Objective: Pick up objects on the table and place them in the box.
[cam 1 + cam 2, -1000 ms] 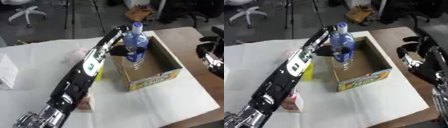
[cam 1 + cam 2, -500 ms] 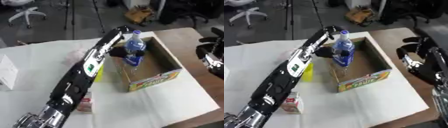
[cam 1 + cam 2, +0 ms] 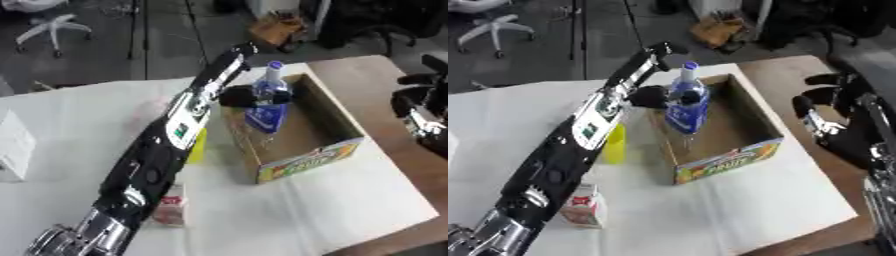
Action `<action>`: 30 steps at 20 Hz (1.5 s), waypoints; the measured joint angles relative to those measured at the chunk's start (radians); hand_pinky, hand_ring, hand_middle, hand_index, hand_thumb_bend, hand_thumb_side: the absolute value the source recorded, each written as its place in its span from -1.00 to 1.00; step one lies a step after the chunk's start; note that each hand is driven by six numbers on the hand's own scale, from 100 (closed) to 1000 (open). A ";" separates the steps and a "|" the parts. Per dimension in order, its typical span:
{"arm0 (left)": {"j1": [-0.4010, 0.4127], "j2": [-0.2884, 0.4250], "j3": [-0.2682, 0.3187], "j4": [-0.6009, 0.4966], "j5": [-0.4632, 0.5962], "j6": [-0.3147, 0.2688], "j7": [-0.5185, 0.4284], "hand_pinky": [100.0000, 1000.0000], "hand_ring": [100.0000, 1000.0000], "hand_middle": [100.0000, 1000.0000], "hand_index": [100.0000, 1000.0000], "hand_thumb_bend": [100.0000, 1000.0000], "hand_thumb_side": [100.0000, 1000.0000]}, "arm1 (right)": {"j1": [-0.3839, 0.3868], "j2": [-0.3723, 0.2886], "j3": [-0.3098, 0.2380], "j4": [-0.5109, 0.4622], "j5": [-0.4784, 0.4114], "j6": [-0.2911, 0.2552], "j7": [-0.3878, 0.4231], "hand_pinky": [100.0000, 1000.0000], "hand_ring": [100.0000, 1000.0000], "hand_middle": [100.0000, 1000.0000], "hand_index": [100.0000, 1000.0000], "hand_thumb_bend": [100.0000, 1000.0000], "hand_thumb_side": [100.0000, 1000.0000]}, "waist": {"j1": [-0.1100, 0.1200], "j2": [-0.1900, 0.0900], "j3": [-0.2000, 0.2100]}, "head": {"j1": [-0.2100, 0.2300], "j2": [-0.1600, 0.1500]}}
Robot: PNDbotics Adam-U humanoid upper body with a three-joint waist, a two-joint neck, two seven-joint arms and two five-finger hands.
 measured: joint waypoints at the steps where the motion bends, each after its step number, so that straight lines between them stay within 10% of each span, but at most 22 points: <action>1: -0.003 0.006 0.002 -0.008 0.011 0.006 -0.002 0.39 0.93 0.62 0.71 0.90 0.33 | 0.000 0.000 0.000 0.000 0.000 0.000 0.000 0.46 0.34 0.41 1.00 -0.27 -0.32 | 0.000 0.000 0.003 | -0.001 0.000; 11: 0.025 0.142 0.080 -0.139 0.156 0.123 -0.004 0.39 0.95 0.62 0.71 0.82 0.37 | 0.010 0.000 -0.007 0.004 0.000 -0.001 -0.004 0.46 0.34 0.41 1.00 -0.28 -0.32 | 0.000 -0.001 0.049 | -0.029 0.000; 21: 0.225 0.350 0.164 -0.315 0.303 0.226 0.043 0.38 0.96 0.61 0.72 0.73 0.44 | 0.024 -0.012 -0.022 0.010 0.002 0.000 -0.020 0.45 0.33 0.40 1.00 -0.28 -0.31 | 0.004 -0.006 0.119 | -0.057 0.012; 30: 0.441 0.391 0.242 -0.528 0.365 0.269 0.127 0.37 0.91 0.56 0.69 0.73 0.40 | 0.028 -0.017 -0.026 0.016 0.004 0.000 -0.024 0.44 0.32 0.40 1.00 -0.28 -0.31 | 0.010 -0.006 0.151 | -0.065 0.027</action>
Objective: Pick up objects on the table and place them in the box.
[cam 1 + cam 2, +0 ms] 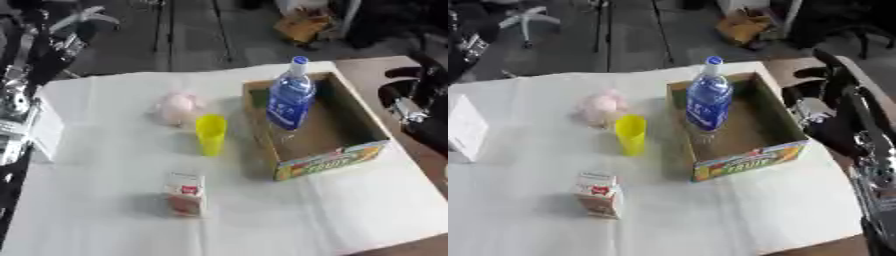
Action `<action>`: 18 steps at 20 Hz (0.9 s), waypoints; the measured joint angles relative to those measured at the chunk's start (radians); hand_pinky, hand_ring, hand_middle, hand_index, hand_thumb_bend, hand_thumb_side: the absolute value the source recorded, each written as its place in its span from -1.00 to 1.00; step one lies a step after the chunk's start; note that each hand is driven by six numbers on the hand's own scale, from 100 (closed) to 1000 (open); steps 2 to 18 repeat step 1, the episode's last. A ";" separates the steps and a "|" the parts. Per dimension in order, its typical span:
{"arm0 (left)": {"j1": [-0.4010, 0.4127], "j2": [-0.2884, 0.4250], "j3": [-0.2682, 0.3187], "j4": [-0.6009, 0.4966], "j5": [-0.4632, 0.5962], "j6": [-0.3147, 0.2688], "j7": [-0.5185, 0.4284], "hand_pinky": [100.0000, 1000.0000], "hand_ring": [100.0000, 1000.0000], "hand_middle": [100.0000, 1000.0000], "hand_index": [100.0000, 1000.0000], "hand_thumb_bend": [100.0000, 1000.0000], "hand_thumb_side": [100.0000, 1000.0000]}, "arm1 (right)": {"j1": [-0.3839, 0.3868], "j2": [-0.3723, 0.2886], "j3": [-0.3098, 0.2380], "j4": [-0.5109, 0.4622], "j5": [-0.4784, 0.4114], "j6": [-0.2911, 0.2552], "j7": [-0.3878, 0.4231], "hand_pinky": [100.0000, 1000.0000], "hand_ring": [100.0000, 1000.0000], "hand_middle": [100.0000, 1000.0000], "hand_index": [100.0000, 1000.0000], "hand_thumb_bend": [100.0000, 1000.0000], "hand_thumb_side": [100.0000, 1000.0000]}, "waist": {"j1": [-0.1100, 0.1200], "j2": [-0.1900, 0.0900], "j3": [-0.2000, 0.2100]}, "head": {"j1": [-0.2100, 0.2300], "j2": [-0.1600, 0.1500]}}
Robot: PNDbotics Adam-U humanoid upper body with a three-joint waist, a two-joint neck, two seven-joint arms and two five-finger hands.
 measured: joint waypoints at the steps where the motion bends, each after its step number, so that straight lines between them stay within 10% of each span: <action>1: 0.024 -0.001 0.008 -0.021 0.000 0.007 0.010 0.36 0.91 0.55 0.69 0.72 0.40 | 0.000 0.000 0.000 0.000 0.000 0.000 0.000 0.44 0.32 0.40 1.00 -0.28 -0.31 | 0.001 0.000 0.004 | -0.001 0.000; 18: 0.024 -0.001 0.008 -0.021 0.000 0.007 0.010 0.36 0.91 0.55 0.69 0.72 0.40 | 0.000 0.000 0.000 0.000 0.000 0.000 0.000 0.44 0.32 0.40 1.00 -0.28 -0.31 | 0.001 0.000 0.004 | -0.001 0.000</action>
